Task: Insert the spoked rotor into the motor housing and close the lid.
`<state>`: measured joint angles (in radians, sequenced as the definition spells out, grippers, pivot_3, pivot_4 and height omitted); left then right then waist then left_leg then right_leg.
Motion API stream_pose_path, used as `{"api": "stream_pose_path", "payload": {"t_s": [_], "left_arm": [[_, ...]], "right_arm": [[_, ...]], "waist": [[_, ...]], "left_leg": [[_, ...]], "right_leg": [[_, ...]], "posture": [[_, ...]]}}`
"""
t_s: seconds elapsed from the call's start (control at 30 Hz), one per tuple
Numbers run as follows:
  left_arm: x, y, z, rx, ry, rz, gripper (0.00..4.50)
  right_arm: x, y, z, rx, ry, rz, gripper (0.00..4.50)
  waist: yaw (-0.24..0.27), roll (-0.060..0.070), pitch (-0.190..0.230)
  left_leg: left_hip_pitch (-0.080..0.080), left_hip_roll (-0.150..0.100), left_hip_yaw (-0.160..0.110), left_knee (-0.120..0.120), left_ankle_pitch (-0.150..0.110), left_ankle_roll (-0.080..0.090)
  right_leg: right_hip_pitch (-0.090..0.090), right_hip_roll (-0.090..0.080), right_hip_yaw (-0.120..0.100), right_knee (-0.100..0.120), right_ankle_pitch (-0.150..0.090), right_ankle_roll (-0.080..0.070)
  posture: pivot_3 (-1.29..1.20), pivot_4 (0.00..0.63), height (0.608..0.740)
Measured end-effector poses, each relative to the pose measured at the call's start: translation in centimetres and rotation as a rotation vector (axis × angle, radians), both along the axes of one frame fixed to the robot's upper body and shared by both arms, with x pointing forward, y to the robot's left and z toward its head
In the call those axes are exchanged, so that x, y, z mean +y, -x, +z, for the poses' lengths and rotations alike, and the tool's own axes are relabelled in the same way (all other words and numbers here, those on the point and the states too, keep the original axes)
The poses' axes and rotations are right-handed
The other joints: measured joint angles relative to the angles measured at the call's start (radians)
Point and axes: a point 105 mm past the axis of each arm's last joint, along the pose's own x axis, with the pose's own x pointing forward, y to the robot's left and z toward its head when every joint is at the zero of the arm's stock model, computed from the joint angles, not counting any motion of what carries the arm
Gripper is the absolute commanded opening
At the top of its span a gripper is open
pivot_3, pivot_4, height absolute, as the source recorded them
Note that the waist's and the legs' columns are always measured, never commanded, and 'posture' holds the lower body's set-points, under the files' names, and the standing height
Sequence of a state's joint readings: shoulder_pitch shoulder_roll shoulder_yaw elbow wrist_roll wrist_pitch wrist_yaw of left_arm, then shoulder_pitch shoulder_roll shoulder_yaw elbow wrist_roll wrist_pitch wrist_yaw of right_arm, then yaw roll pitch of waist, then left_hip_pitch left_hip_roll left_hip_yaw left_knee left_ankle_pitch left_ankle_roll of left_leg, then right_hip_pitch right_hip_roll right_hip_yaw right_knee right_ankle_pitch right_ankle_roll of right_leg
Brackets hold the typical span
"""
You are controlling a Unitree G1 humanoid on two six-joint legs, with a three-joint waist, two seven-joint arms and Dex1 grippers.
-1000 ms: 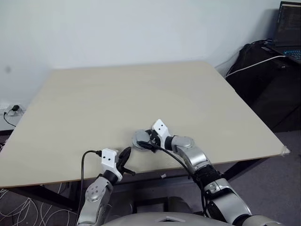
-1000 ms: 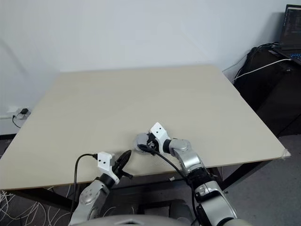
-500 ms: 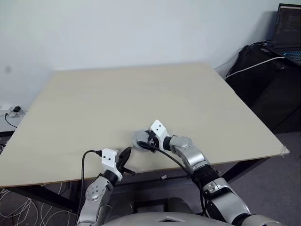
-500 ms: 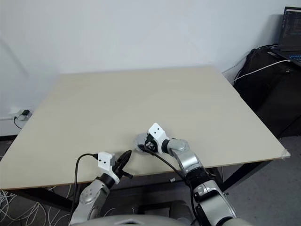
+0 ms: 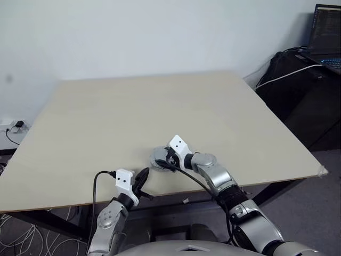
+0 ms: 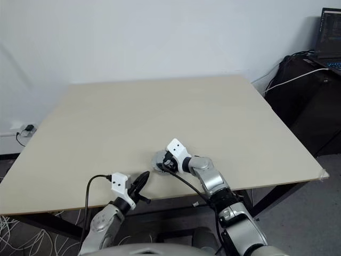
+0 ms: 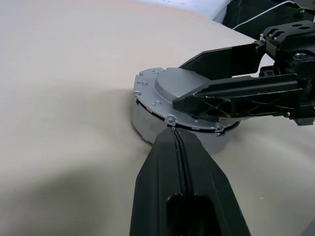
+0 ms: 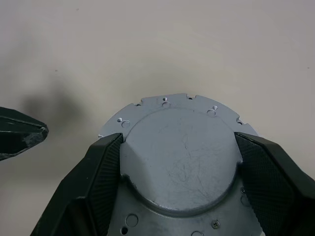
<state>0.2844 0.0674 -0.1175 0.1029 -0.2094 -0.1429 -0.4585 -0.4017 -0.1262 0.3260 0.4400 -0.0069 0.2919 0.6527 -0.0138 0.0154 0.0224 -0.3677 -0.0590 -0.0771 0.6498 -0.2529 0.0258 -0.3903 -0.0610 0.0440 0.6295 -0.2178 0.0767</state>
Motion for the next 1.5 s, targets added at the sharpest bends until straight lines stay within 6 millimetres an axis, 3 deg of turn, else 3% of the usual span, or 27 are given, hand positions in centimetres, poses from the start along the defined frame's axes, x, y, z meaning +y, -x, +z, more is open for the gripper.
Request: {"api": "stream_pose_path", "payload": {"t_s": [1.07, 1.5], "left_arm": [[0.0, 0.2, -0.2, 0.01, 0.004, 0.005, 0.0], [0.5, -1.1, 0.4, -0.026, -0.047, 0.032, 0.0]], "right_arm": [[-0.3, 0.5, 0.1, 0.018, 0.063, 0.052, 3.25], [0.0, 0.6, -0.3, -0.008, 0.065, 0.008, 3.25]], "waist": [[0.003, 0.0, 0.0], [0.001, 0.0, -0.001]], "left_leg": [[-0.001, 0.0, 0.0, -0.003, -0.001, 0.0], [0.0, 0.001, -0.001, -0.002, -0.001, 0.0]], "right_leg": [[-0.001, -0.001, -0.001, -0.002, -0.003, 0.0], [0.0, -0.002, -0.002, -0.001, -0.002, 0.0]], "posture": [[0.0, 0.0, 0.74], [0.0, 0.0, 0.74]]}}
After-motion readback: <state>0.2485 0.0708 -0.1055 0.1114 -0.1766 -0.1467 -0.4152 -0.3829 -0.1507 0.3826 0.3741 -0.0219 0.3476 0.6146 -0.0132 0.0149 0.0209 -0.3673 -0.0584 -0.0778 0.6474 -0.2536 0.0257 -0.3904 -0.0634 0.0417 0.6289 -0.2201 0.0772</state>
